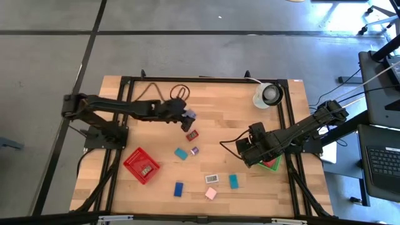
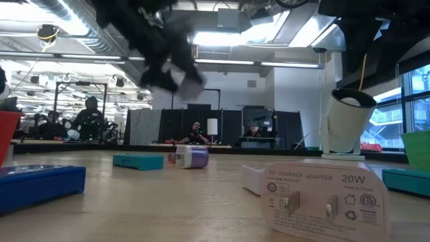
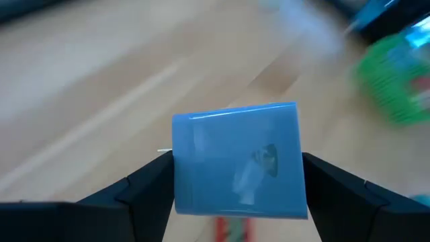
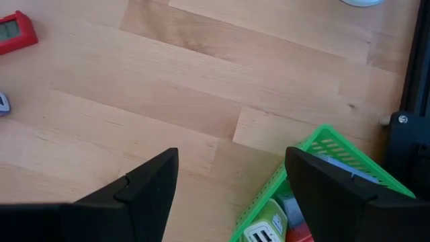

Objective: Pick & Place Office items
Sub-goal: Put the light blue power adapter into the green bin

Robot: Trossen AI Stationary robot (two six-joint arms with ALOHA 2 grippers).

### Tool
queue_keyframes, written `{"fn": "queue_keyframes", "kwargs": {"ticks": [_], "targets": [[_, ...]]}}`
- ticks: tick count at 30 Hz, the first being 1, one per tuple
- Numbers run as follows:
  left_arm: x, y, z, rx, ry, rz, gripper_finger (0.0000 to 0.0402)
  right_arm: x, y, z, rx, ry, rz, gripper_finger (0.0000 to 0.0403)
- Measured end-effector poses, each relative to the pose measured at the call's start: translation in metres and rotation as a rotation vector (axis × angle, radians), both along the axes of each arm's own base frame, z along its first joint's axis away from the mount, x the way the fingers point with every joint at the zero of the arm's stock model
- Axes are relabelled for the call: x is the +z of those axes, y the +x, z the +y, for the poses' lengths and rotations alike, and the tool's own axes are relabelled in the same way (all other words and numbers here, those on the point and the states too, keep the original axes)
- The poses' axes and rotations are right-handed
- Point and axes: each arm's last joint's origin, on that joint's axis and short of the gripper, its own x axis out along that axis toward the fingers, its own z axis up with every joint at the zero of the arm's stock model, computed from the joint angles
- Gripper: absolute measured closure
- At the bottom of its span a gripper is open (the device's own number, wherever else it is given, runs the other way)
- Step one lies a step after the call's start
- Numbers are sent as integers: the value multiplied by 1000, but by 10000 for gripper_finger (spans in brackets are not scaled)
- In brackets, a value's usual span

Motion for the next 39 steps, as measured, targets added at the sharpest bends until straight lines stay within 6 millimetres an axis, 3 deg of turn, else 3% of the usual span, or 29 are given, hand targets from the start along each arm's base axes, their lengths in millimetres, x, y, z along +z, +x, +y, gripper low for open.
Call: {"fn": "queue_keyframes", "kwargs": {"ticks": [8,14,18,27,34,39], "targets": [[69,-20,-17,-120,221,-346,123,0,5,2,3,-11,-71,127],[91,-28,-34,-201,411,-428,122,1,15,5,36,-29,-183,126],[87,-29,-45,-250,528,-339,122,3,25,7,39,-39,-298,126],[53,-28,-67,-198,669,16,121,16,58,2,-14,-73,-643,126],[28,-9,-85,-234,749,113,121,32,91,-22,73,-64,-794,126],[13,1,-98,-287,838,169,121,37,103,-42,113,-35,-829,119]]}}
